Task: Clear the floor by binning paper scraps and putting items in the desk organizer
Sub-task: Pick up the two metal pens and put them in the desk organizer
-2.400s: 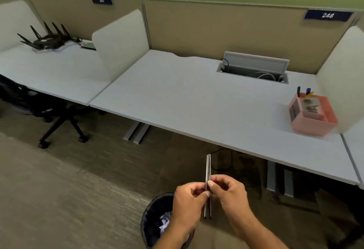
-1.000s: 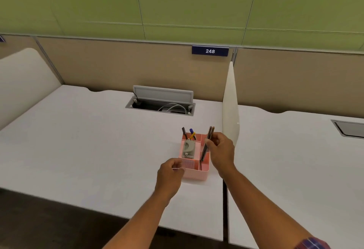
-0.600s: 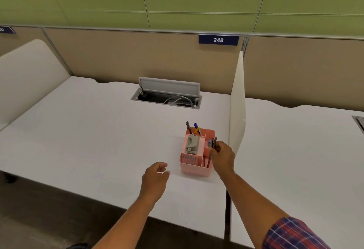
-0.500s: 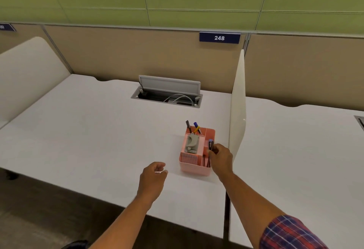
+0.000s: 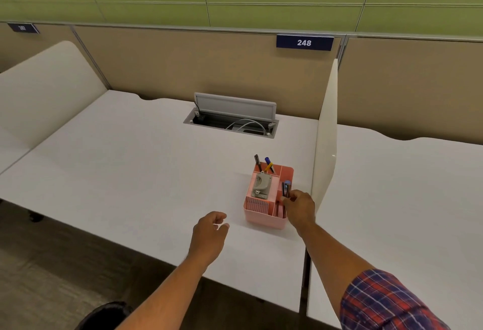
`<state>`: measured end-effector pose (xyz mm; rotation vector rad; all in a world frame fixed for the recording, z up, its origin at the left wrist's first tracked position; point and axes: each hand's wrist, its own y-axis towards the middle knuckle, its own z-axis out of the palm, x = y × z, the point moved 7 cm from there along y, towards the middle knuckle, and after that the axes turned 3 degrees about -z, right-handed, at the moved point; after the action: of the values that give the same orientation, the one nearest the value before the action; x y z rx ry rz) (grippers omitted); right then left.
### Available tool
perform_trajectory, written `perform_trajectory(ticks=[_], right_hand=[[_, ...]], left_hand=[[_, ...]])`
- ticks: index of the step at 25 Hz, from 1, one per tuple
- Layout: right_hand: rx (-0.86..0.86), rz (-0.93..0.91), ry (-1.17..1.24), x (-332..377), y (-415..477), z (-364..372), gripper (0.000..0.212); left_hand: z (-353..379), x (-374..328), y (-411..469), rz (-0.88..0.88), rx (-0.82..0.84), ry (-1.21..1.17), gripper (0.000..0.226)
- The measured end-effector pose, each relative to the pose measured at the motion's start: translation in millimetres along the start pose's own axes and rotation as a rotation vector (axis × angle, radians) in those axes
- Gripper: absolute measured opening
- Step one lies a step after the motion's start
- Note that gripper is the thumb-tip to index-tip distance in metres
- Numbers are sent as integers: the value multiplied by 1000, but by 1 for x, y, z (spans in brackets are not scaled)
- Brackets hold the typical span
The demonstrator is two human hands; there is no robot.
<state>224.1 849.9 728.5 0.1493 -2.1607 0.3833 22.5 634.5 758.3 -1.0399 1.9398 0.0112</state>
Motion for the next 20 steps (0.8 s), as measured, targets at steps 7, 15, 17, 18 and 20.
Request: perform_trajectory(ticks=[7, 15, 17, 18, 20], right_hand=[[-92, -19, -6, -8, -8, -4, 34], [-126, -119, -117, -14, -85, 1, 40], [-129, -160, -151, -14, -118, 8, 43], [-136, -175, -171, -14, -136, 12, 45], [-159, -205, -242, -10, -178, 27, 48]], left_hand=[[5, 0, -6, 51, -1, 59, 32], [-7, 26, -35, 123, 47, 105, 38], [-16, 42, -49, 143, 55, 118, 39], [-22, 53, -57, 155, 57, 129, 40], [-39, 80, -79, 180, 69, 133, 41]])
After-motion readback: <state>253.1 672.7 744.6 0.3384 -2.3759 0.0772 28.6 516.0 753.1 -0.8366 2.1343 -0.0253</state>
